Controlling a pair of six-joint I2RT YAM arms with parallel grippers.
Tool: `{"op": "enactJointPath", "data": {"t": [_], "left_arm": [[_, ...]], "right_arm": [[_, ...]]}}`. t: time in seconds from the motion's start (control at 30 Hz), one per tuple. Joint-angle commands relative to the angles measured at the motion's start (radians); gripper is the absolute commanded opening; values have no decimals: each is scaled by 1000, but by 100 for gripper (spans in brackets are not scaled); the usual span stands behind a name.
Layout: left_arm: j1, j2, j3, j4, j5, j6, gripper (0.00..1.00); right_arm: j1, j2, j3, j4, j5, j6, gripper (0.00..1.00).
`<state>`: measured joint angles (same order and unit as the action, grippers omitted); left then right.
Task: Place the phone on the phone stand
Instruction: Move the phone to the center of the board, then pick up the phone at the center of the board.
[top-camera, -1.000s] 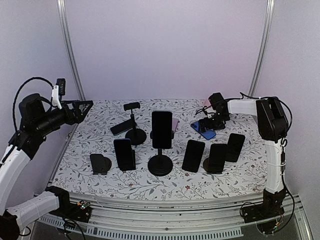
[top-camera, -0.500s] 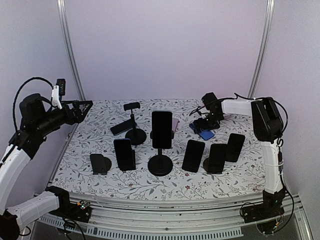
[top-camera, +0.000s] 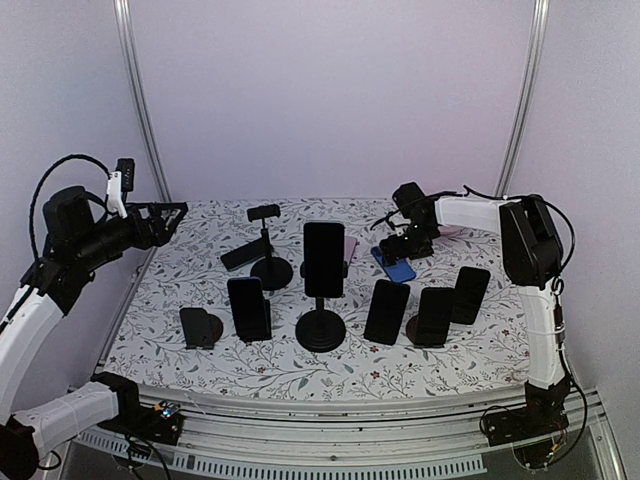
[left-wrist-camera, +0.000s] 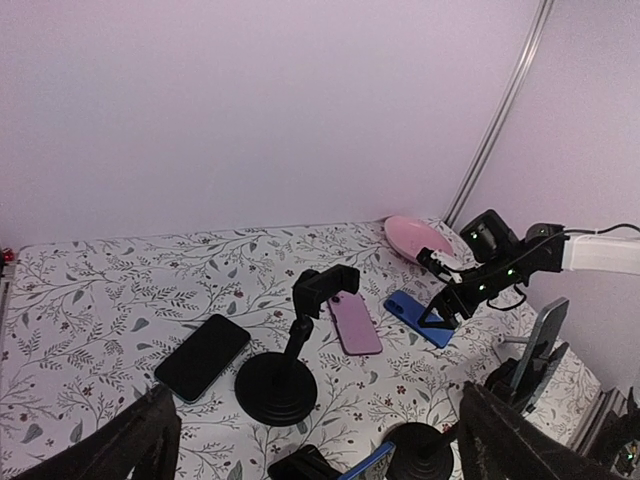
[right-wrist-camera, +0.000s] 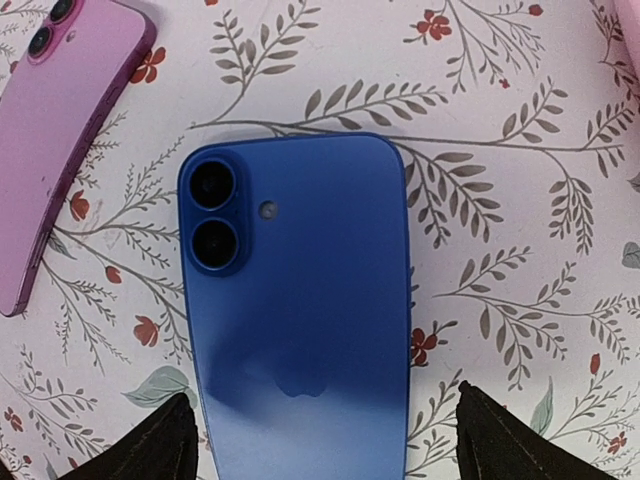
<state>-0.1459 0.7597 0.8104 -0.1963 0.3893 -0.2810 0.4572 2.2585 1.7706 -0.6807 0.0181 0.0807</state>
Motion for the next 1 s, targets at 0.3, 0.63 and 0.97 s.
{"op": "enactJointPath", "data": {"t": [0.3, 0.63, 0.97], "left_arm": [[10, 12, -4, 11, 23, 6, 97], [9, 40, 7, 23, 51, -28, 97], [-25, 29, 1, 35, 108, -127, 96]], "right_arm": [[15, 60, 11, -37, 40, -26, 89], [42, 73, -20, -6, 7, 35, 83], [42, 72, -37, 36, -26, 53, 66]]}}
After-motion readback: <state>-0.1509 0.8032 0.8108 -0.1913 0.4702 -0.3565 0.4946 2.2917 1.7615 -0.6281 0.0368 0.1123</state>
